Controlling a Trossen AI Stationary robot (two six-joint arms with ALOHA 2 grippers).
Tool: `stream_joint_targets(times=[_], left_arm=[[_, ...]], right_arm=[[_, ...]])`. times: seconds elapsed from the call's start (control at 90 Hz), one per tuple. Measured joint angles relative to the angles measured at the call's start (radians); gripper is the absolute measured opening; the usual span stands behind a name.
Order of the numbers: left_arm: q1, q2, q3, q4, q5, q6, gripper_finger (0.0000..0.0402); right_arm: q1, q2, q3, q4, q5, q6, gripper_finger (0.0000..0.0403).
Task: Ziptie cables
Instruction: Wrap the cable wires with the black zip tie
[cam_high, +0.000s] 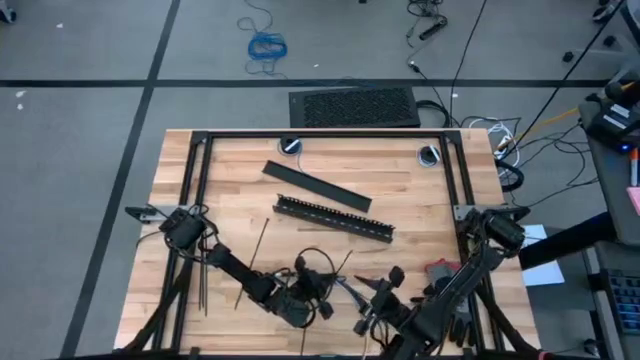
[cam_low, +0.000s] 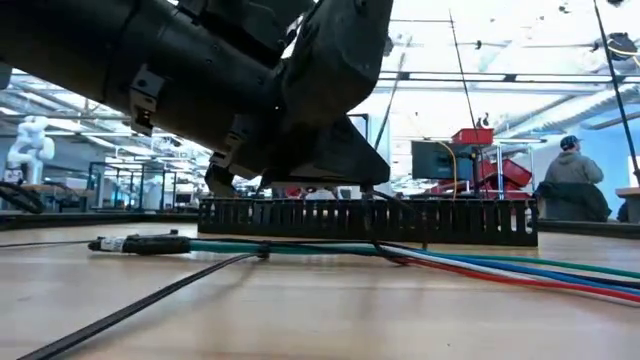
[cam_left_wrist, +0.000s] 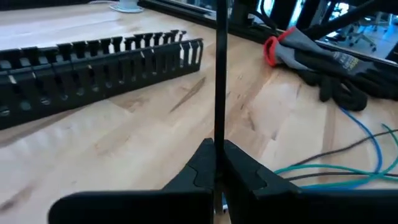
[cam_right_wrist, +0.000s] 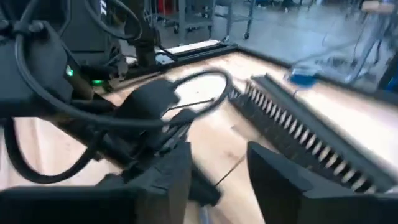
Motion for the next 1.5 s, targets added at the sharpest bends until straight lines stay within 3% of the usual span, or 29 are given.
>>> stream_joint_targets(times=[0.111,0.389,1.033,1.367,1.5], left_arm=[[0.000,0.000,0.000,0.000,-0.032,0.000,0.0017],[0.000,0.000,0.000,-0.001,-0.049,0.001,0.0017],[0.002,0.000,0.000,-0.009,-0.052,0.008,0.0017],[0.002,0.000,0.000,-0.026,-0.049,0.035,0.0017],[0.001,0.000,0.000,0.006,0.040,0.080,0.0017]], right_arm=[[0.009,0.092,-0.038,0.079,0.202,0.147,0.0160],[-0.064,0.245,-0.055,0.112,0.206,0.348,0.0137],[-0.114,0.239,-0.054,0.123,0.207,0.249,0.0134],[-0.114,0.189,-0.054,0.089,0.185,0.071,0.0132],[-0.114,0.171,-0.054,0.089,0.175,0.054,0.0119]])
